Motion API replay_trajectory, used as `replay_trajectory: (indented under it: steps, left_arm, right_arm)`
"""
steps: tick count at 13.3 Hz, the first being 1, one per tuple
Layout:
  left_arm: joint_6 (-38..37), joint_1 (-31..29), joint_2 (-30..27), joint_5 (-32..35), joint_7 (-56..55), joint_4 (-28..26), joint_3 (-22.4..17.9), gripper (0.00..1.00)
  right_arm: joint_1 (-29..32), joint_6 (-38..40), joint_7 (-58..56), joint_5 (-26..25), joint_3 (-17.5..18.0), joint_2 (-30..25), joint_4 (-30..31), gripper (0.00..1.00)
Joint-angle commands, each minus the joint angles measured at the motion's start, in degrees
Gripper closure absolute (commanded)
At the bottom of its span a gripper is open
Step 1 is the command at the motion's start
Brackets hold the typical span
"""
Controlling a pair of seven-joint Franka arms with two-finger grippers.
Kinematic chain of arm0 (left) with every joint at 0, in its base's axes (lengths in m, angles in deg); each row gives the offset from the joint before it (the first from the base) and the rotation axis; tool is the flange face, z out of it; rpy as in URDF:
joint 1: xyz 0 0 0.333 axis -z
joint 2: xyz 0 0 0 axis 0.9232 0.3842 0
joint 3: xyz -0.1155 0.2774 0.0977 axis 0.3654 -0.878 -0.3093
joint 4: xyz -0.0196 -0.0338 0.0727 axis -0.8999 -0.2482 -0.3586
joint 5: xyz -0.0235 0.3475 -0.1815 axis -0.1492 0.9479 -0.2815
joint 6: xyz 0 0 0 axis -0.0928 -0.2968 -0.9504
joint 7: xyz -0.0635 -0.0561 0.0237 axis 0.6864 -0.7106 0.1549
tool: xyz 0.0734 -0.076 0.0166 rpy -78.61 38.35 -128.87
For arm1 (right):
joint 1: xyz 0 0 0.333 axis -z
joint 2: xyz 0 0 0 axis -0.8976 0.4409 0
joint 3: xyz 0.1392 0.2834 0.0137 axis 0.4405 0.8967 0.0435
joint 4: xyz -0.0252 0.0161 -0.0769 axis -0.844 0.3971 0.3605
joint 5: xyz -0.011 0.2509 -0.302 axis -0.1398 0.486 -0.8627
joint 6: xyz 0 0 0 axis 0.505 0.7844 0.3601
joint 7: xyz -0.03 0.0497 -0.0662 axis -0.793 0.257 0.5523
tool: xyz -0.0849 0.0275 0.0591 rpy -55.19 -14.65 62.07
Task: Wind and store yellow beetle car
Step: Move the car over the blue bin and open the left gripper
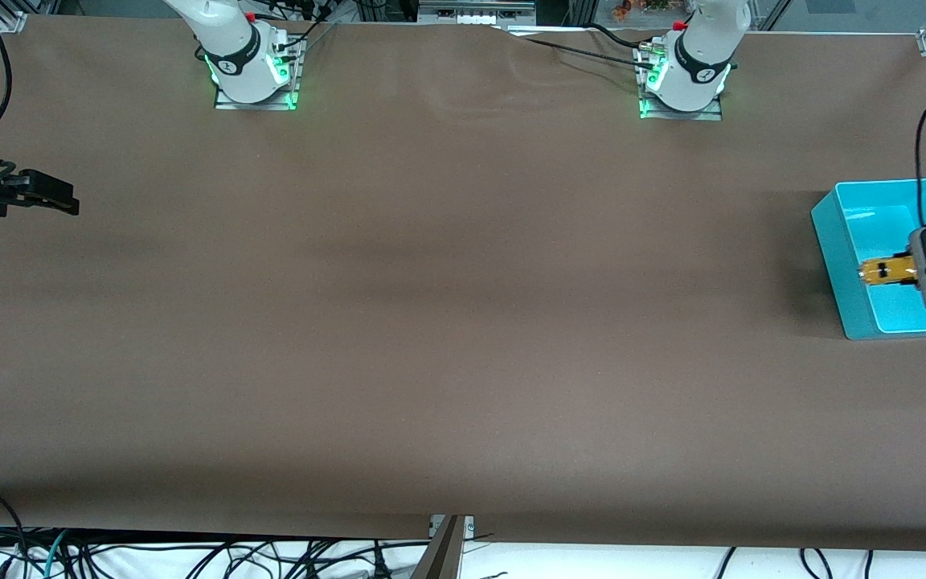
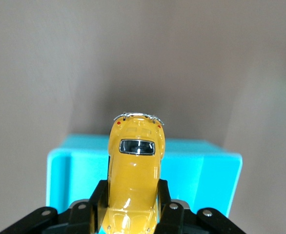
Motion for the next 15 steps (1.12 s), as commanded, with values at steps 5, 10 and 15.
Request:
replay_trajectory:
  steps: [5,10,15]
  left_arm:
    - [18.0,-12.6,0.6,3.5,10.8,-11.4,0.7,0.89]
    - [31.3,-15.7,6.7,3.4,10.8,-15.1,0.7,0.82]
    - [31.8,-15.7,7.5,3.4,11.0,-14.6,0.7,0.0]
  right_arm:
    - [0.2,0.3,0.0,0.8,0.1,0.3,-1.0,0.0]
    - [0.3,0.3,0.0,0.8,0.1,0.3,-1.0,0.0]
    - [0.3,0.3,0.1,0.8,0.0,0.3,-1.0,0.0]
